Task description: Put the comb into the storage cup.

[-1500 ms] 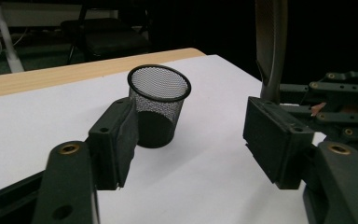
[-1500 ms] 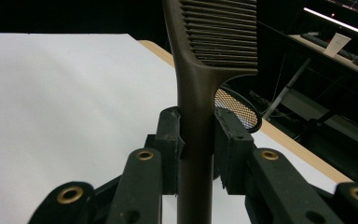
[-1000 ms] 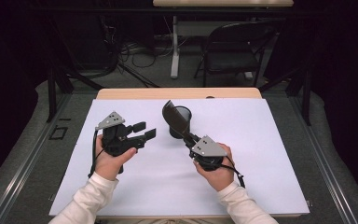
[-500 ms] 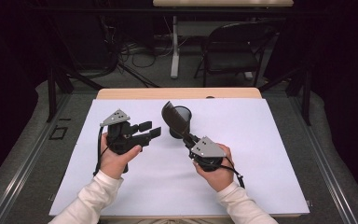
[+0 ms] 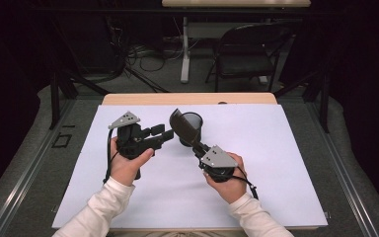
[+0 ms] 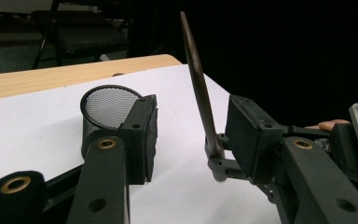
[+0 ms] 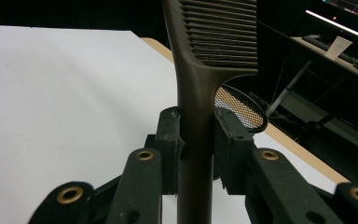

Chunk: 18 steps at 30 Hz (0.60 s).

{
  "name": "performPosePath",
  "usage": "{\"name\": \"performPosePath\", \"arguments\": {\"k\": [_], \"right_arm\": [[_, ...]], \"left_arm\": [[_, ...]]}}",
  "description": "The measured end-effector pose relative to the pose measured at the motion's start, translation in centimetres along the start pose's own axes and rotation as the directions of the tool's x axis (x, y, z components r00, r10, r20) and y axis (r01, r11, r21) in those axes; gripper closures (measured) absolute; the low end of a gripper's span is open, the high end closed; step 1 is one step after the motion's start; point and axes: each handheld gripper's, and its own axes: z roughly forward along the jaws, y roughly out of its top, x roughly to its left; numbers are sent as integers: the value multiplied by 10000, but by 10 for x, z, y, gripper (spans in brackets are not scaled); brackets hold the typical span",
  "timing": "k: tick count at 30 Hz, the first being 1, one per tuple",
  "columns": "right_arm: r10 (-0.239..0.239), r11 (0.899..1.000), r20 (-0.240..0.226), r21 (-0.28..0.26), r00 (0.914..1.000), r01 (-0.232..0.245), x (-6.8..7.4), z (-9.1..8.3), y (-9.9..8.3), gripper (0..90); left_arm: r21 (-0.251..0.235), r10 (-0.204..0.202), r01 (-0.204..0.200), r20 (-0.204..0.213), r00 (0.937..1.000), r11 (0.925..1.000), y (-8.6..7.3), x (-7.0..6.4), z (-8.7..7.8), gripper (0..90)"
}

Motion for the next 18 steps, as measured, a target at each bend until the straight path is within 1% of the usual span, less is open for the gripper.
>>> {"name": "performPosePath", "arguments": {"k": [8, 15, 18], "right_arm": [[-15, 10000, 15, -44, 10000, 15, 0, -1, 0, 731], [-25, 10000, 59, -76, 10000, 26, 0, -1, 0, 731], [-41, 9999, 66, -107, 10000, 42, 0, -1, 0, 731]], "left_arm": [[36, 119, -119, 3, 9999, 9999, 5, -5, 6, 551], [5, -192, 192, -29, 9998, 9998, 10, -5, 10, 570], [7, -250, 250, -76, 9997, 9997, 13, -5, 10, 582]]}}
